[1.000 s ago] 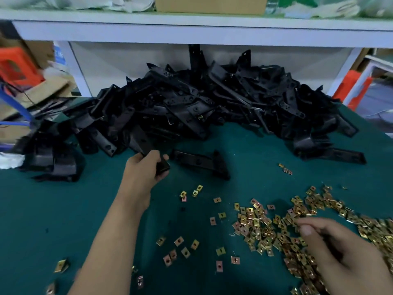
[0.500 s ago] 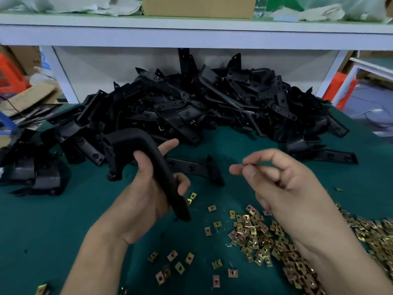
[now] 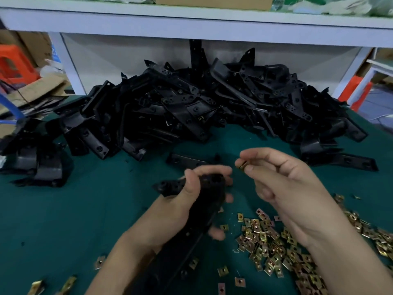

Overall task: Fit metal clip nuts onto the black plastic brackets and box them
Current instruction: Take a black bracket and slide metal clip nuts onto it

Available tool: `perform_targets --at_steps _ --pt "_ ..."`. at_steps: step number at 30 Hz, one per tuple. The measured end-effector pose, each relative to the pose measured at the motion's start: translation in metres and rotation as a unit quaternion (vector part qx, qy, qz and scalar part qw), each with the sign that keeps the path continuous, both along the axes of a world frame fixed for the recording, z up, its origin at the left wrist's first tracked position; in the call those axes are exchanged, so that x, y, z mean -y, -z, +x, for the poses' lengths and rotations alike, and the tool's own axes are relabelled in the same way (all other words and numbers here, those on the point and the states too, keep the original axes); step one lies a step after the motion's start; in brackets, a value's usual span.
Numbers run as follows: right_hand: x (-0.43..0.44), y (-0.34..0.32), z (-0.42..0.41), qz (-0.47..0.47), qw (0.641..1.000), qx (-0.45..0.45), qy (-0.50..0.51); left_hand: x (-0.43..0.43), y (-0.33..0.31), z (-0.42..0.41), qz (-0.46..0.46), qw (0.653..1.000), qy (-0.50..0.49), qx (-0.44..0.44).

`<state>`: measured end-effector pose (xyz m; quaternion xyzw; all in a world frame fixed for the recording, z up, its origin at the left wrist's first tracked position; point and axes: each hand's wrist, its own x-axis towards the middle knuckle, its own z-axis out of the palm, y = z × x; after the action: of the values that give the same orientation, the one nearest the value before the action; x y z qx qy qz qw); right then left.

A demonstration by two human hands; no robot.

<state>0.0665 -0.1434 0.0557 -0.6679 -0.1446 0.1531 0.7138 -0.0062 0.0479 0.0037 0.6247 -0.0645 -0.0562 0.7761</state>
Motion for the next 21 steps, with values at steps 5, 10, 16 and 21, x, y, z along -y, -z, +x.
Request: perform_targets --at_steps 5,10,16,21 --pt "0.006 0.008 0.004 0.019 0.999 -0.010 -0.036 0.020 0.008 0.001 -0.112 0.991 0.054 -0.048" --pt "0.010 0.021 0.007 -0.014 0.998 -0.024 -0.062 0.025 0.015 0.006 -0.146 0.986 0.072 -0.031" --pt "0.007 0.025 0.005 -0.045 0.995 -0.026 -0.091 0.023 0.017 0.012 -0.074 0.997 0.014 -0.017" --pt "0.004 0.028 0.001 -0.036 0.996 -0.023 -0.074 0.023 0.020 0.014 -0.052 0.999 0.012 -0.014"
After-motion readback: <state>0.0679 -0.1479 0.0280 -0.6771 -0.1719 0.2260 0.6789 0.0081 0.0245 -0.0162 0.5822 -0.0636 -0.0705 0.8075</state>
